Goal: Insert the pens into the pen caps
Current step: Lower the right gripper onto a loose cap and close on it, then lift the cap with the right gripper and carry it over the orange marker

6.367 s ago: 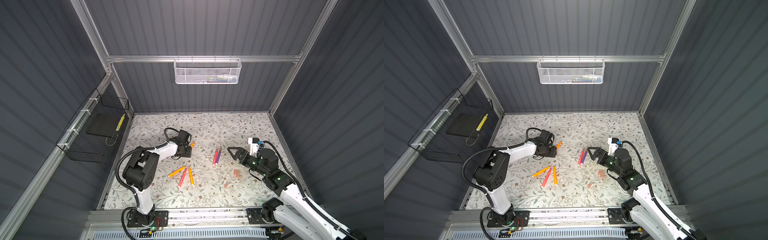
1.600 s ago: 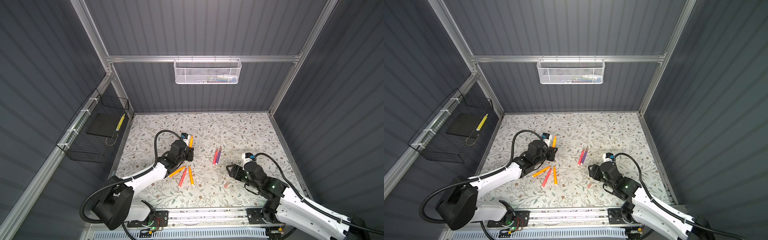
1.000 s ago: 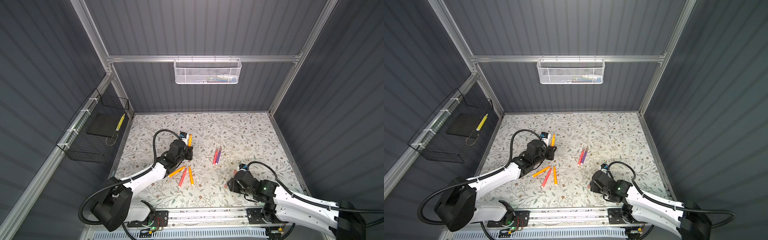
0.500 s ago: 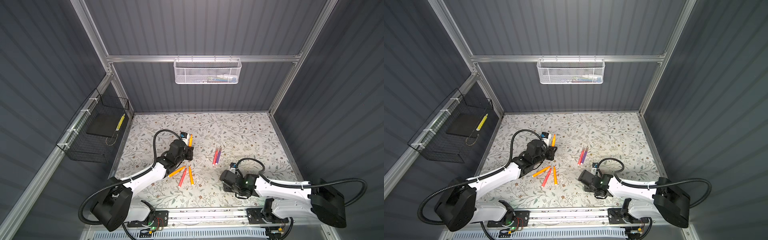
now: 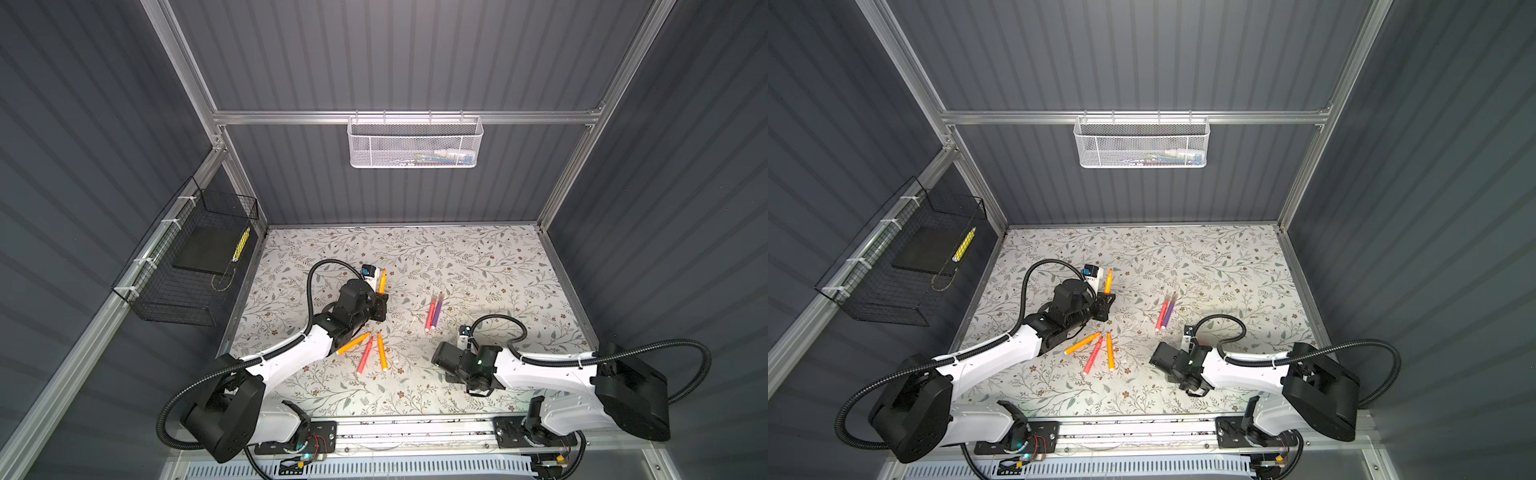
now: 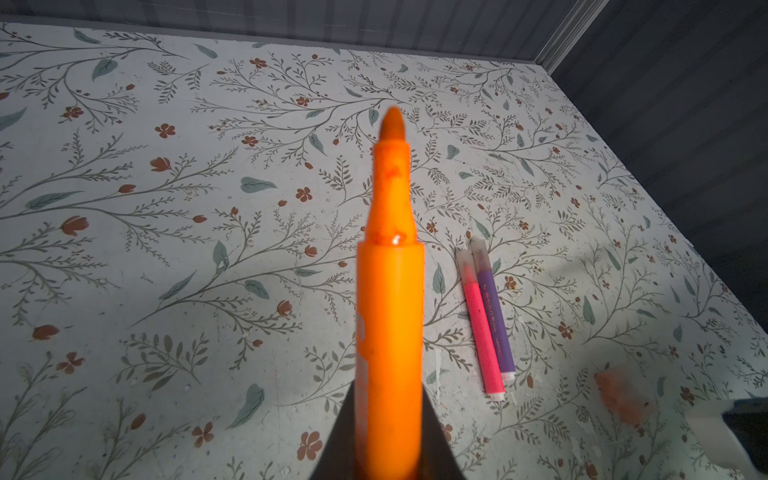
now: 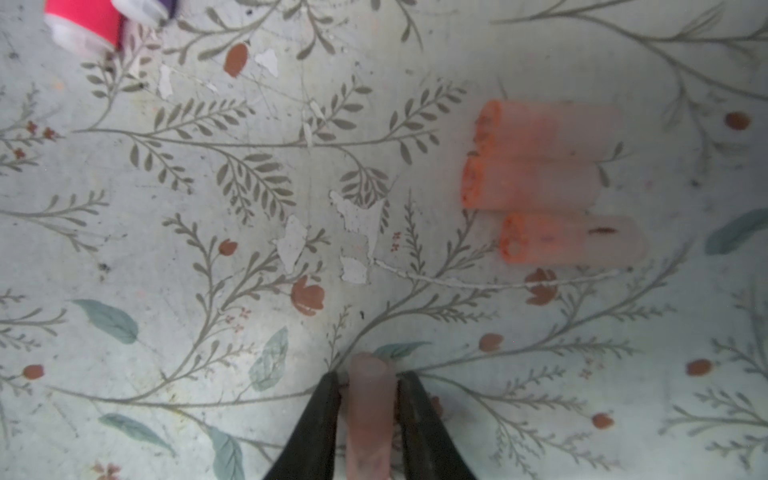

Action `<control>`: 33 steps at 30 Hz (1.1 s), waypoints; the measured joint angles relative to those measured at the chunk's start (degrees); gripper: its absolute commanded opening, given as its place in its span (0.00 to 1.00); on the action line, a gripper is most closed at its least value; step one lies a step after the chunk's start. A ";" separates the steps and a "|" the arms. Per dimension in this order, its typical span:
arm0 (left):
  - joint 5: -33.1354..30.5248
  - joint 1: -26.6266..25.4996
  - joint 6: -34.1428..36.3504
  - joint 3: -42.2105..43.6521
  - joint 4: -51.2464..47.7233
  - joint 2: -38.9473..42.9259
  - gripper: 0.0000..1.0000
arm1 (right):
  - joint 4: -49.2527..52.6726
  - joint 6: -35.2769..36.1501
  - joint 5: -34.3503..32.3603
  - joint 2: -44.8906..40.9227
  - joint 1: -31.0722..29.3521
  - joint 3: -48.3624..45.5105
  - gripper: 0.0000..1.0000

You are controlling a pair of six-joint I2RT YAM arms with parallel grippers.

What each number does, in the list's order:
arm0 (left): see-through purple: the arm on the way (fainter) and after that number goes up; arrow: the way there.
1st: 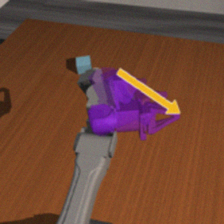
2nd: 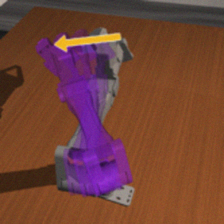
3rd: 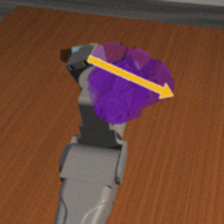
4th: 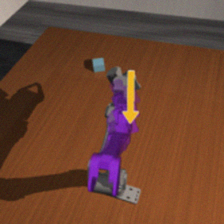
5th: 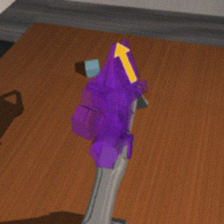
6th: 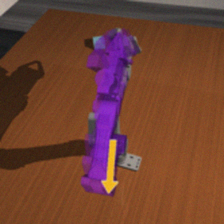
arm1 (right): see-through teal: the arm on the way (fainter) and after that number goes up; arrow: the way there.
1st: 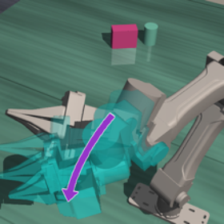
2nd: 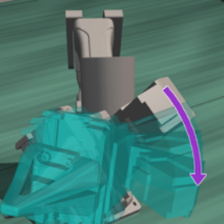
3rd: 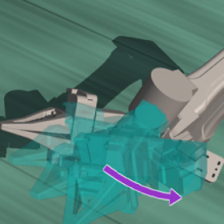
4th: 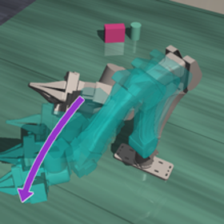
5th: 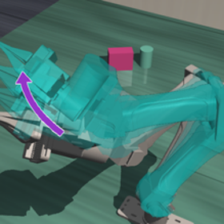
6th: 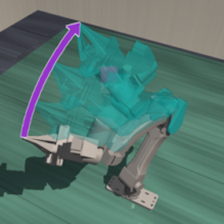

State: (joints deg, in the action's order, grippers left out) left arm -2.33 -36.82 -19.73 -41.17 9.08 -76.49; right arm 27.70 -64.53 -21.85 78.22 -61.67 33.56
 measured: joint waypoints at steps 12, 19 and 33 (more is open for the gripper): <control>0.85 0.00 0.00 0.00 0.02 0.04 0.00 | -1.68 -0.90 -1.95 3.02 -0.02 1.68 0.14; 1.33 0.00 0.00 0.00 0.22 0.15 0.00 | -2.56 -1.66 -1.81 -0.13 0.00 -0.50 0.10; 16.24 -2.56 1.77 1.40 7.72 0.13 0.00 | -11.34 6.43 2.40 -33.97 12.66 -2.32 0.03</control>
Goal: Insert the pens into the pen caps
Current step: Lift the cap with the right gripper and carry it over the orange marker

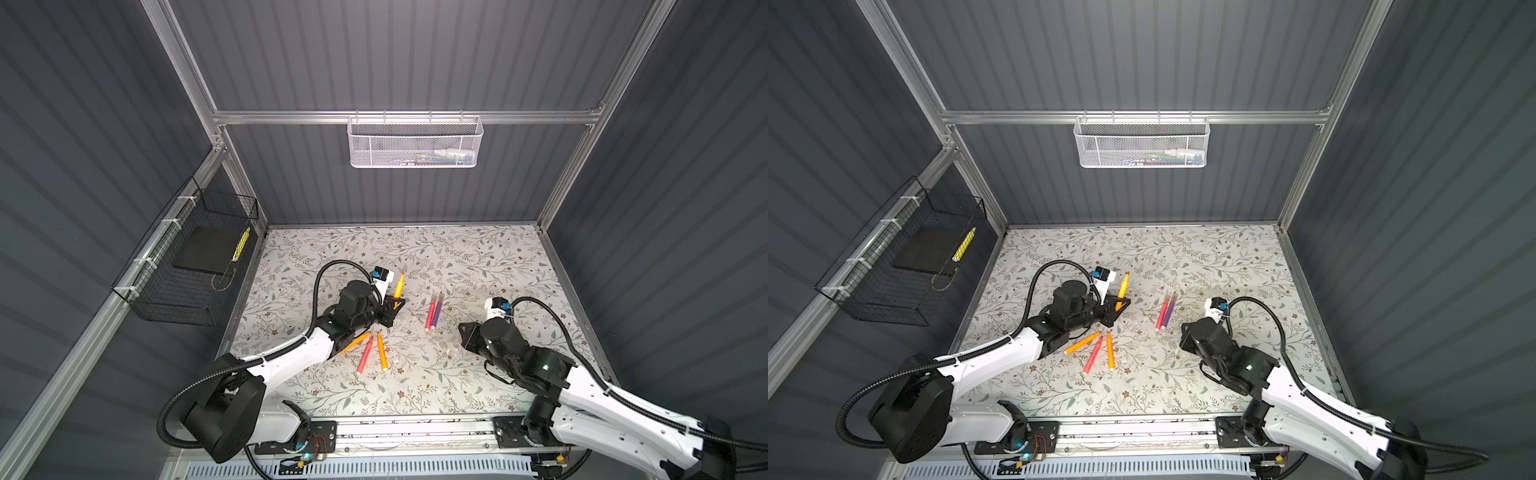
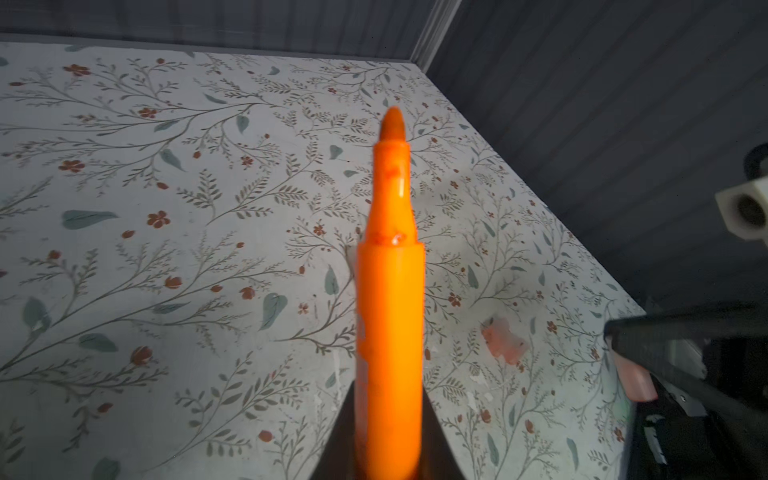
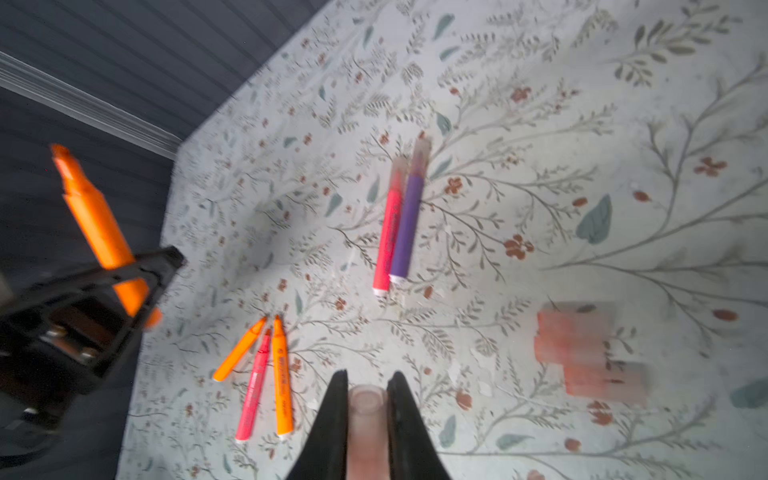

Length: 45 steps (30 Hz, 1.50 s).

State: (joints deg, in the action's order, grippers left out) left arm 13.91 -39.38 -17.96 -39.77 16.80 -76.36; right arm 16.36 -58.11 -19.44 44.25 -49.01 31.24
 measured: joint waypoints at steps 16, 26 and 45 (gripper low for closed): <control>3.72 -8.66 7.30 -0.46 -0.81 0.13 0.00 | -19.80 4.72 4.11 3.45 10.43 0.83 0.00; 3.67 -8.66 7.52 -0.46 -1.11 0.94 0.00 | -27.15 6.54 12.33 15.02 10.32 7.28 0.00; 3.50 -8.63 7.52 -0.48 -1.27 0.87 0.00 | -30.69 7.45 14.51 19.19 8.00 9.75 0.00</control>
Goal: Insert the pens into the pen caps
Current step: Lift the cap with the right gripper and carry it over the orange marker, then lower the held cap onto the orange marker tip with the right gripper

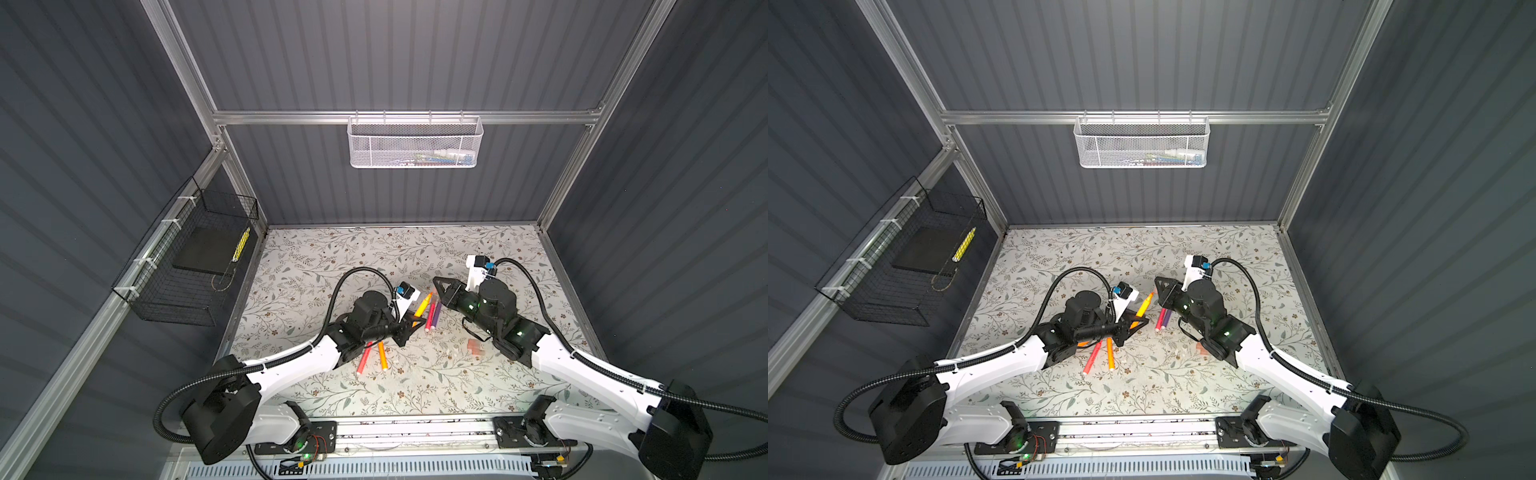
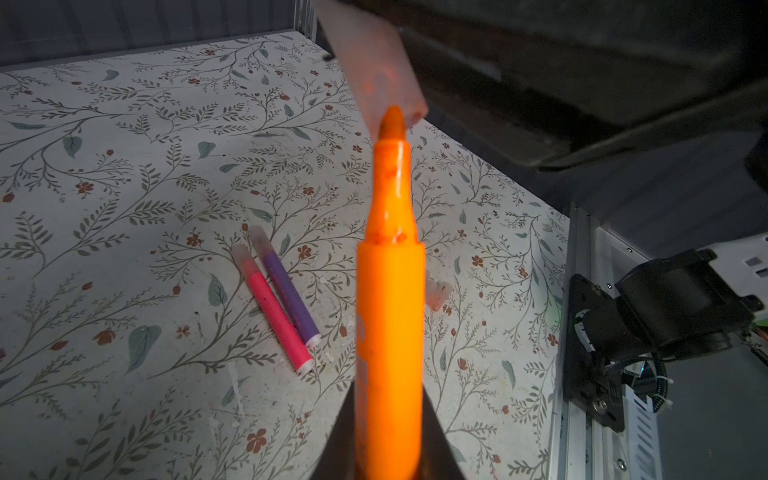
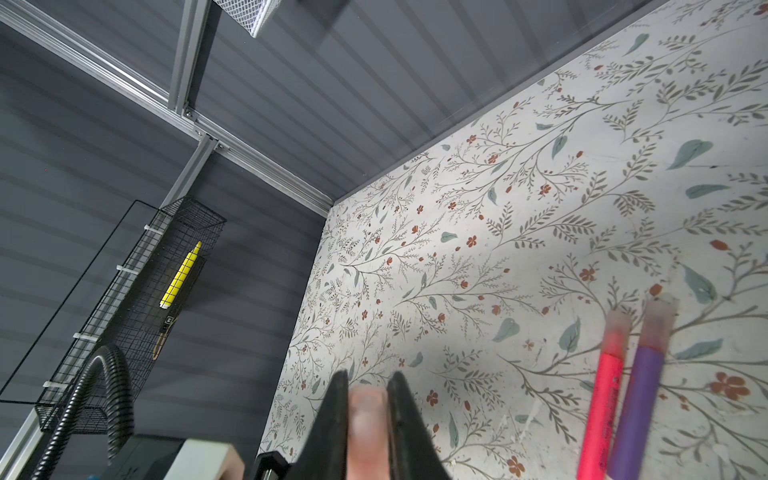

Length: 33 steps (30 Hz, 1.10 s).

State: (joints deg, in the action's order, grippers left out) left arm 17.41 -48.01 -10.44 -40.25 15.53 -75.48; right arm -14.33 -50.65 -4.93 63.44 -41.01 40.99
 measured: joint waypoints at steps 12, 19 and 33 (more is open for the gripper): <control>0.02 -0.02 0.00 0.00 -0.07 -0.02 0.00 | -0.02 0.00 -1.05 0.13 -0.37 0.63 0.00; 0.00 -0.02 0.00 0.00 -0.07 -0.02 0.00 | -0.81 -0.11 -1.36 0.13 -0.50 1.46 0.00; -0.42 -0.02 -0.02 0.00 -0.04 -0.02 0.00 | -2.29 -0.13 -4.74 0.13 -4.85 0.76 0.00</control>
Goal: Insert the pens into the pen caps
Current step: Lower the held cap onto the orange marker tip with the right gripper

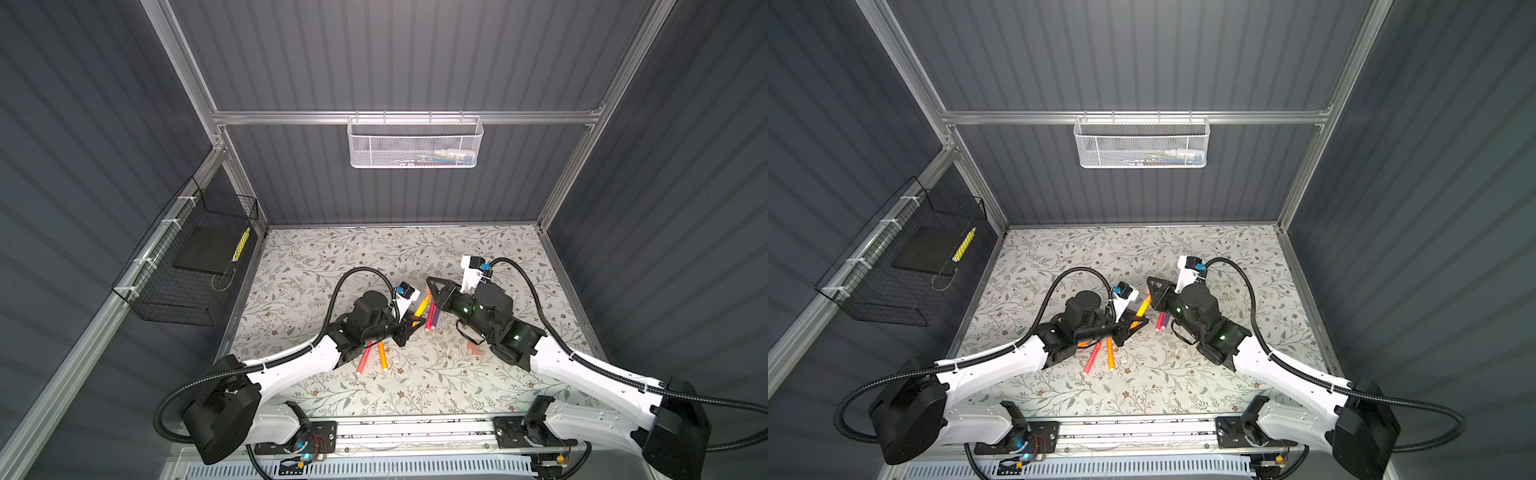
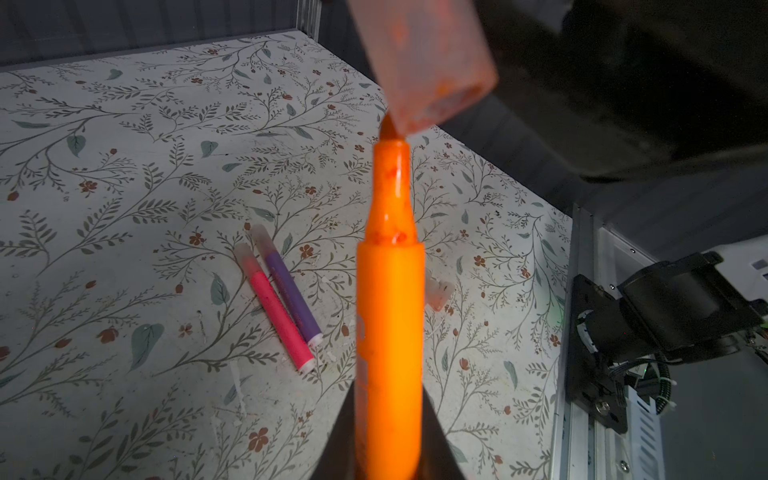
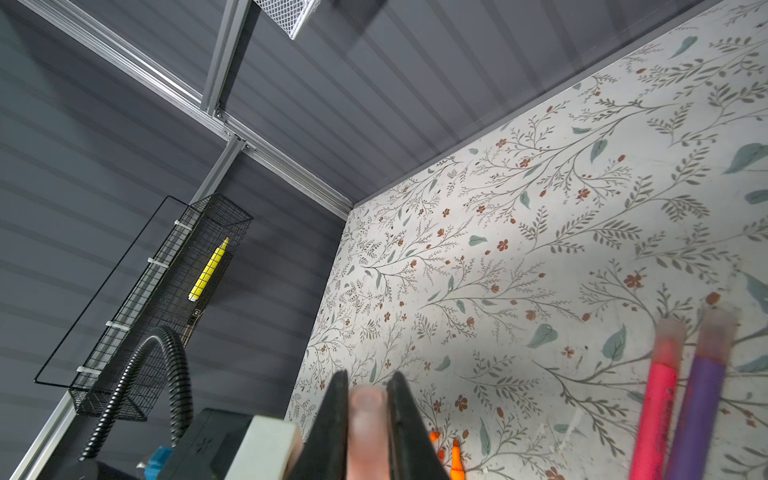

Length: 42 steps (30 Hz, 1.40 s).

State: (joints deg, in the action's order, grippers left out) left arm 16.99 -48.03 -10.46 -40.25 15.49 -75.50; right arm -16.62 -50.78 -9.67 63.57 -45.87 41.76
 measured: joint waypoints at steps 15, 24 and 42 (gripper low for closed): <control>-0.02 0.00 0.00 0.00 -0.07 0.02 0.00 | -0.11 0.94 -3.85 2.56 0.00 0.92 0.00; -0.68 0.00 -0.02 0.00 -0.24 0.04 0.00 | -2.40 -0.22 -3.69 2.38 -0.07 -1.18 0.00; -0.61 -0.04 0.00 0.00 -0.04 0.04 0.00 | -2.62 -0.20 -5.77 -0.37 -0.22 -2.51 0.00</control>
State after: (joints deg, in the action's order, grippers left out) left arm 16.38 -48.07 -10.46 -40.25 15.44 -75.46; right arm -19.25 -50.98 -15.44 63.20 -46.09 39.24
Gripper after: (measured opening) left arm 0.169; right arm 0.157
